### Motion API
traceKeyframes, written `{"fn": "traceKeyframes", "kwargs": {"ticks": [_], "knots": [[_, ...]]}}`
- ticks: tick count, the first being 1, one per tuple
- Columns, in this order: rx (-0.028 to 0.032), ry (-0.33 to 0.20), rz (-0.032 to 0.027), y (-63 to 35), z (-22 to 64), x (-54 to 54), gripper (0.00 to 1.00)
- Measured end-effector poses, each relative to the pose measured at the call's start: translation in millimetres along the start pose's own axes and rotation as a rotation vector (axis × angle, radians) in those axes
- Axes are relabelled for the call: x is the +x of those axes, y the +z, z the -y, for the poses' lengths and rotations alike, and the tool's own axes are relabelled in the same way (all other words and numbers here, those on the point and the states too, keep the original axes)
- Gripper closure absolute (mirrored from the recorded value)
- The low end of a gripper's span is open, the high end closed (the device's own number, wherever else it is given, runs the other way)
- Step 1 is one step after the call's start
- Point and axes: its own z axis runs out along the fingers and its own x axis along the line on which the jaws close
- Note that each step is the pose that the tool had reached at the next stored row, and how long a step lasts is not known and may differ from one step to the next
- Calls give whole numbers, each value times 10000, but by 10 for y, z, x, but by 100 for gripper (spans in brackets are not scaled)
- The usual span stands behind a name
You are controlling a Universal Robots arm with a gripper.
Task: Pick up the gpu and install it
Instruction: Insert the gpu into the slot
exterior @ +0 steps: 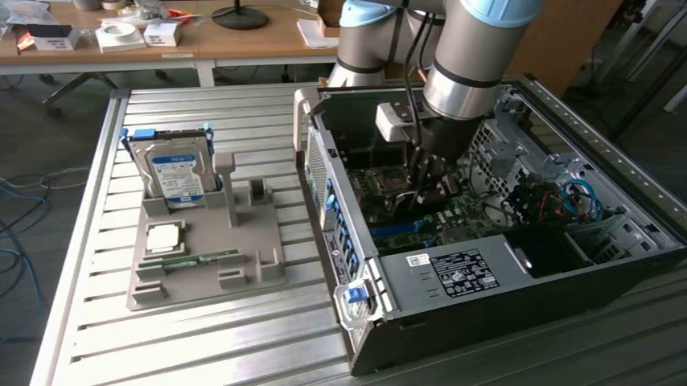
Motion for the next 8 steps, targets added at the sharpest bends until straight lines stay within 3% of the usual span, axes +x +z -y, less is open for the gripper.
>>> {"fn": "traceKeyframes", "kwargs": {"ticks": [8], "knots": [[-1, -2, -2, 12, -14, 1, 74]]}}
